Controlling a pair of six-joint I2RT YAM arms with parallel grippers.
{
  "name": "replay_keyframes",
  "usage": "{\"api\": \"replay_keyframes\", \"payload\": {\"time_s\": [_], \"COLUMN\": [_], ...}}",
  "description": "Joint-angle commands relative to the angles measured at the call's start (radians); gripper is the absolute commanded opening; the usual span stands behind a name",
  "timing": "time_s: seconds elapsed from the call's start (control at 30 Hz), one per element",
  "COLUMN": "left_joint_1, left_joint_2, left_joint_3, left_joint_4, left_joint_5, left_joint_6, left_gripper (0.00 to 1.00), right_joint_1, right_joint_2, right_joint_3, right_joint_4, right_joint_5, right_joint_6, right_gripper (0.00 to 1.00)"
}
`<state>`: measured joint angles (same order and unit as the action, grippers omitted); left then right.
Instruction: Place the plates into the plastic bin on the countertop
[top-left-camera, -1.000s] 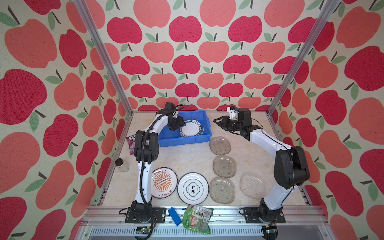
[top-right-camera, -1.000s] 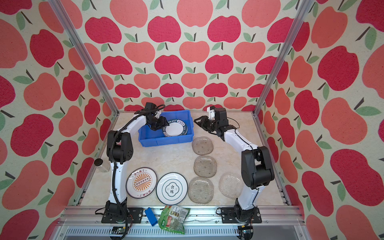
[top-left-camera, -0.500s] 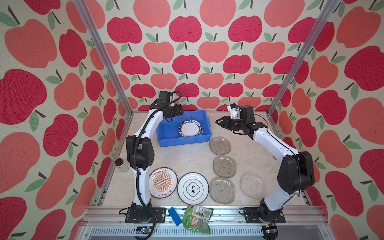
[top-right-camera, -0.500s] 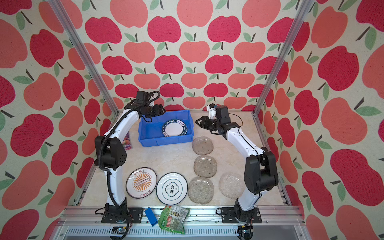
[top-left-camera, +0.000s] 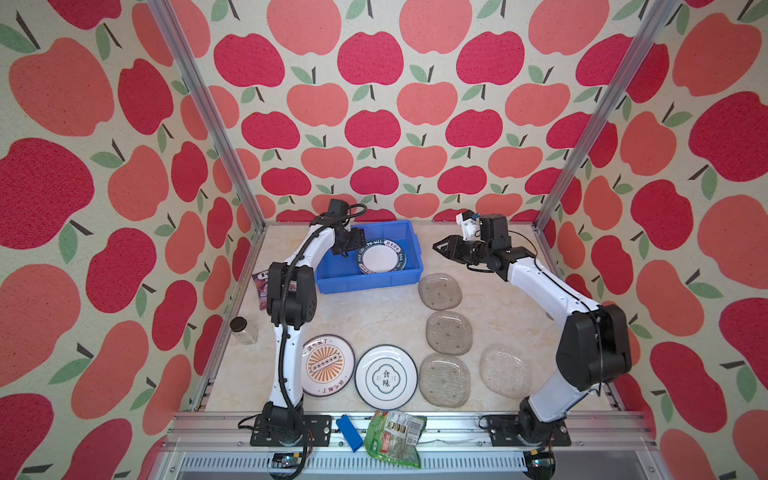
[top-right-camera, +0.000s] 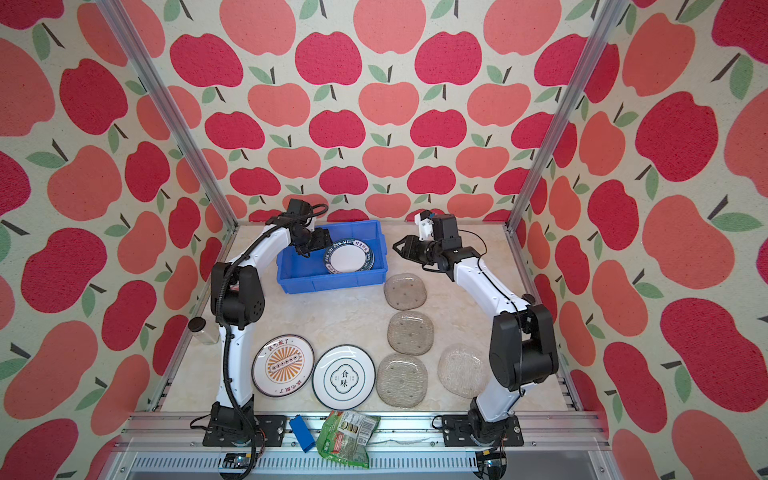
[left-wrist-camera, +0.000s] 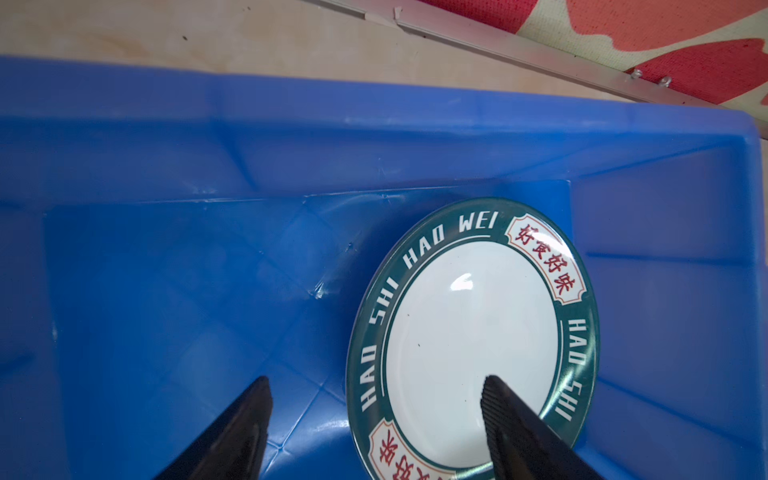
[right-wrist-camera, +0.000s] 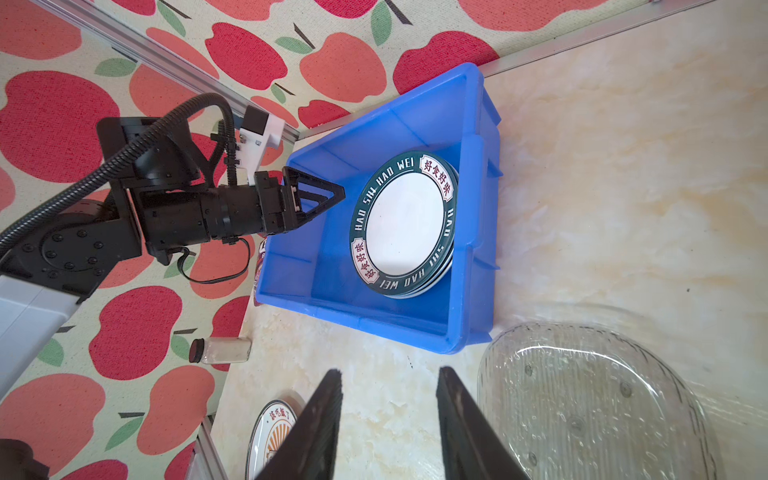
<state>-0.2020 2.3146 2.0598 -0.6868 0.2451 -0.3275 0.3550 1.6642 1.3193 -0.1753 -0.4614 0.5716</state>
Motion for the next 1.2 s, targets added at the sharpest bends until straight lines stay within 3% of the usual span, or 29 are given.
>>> {"api": "replay_keyframes", "payload": {"time_s": [0.0,0.1,0.23,0.6,1.17], "left_joint_1": [0.002,0.006,0.008,-0.017,-0.037], "left_joint_2": [0.017,0.024,0.016,0.056,0.164], "left_joint_3": [-0.009,-0.037,-0.093,-0.091,0.089], "left_joint_4": [0.024,0.057,0.118,0.143,0.115], "left_joint_5": [0.044,0.091,0.146,0.176,0.218], "left_joint_6": [-0.040,-0.063,-0.099,-0.144,-0.160], "left_gripper": [0.85,0.95,0.99,0.99,0.99], "right_joint_1": [-0.015,-0.023,-0.028,-0.034,-0.040], "right_joint_2": [-0.035,-0.033,-0.028,-0.033,-0.037], "right_joint_3": [-0.019,-0.018,-0.021,-0.037,-0.052], "right_joint_4": [-0.022,-0.021,-0.012,-0.009,-0.016], "right_joint_5": [0.009,0.004,-0.009,-0.018,-0.008], "right_joint_6": [-0.022,-0.021,-0.011,0.002,0.001], "right_gripper": [0.41,0.41,0.41,0.41,0.41]}}
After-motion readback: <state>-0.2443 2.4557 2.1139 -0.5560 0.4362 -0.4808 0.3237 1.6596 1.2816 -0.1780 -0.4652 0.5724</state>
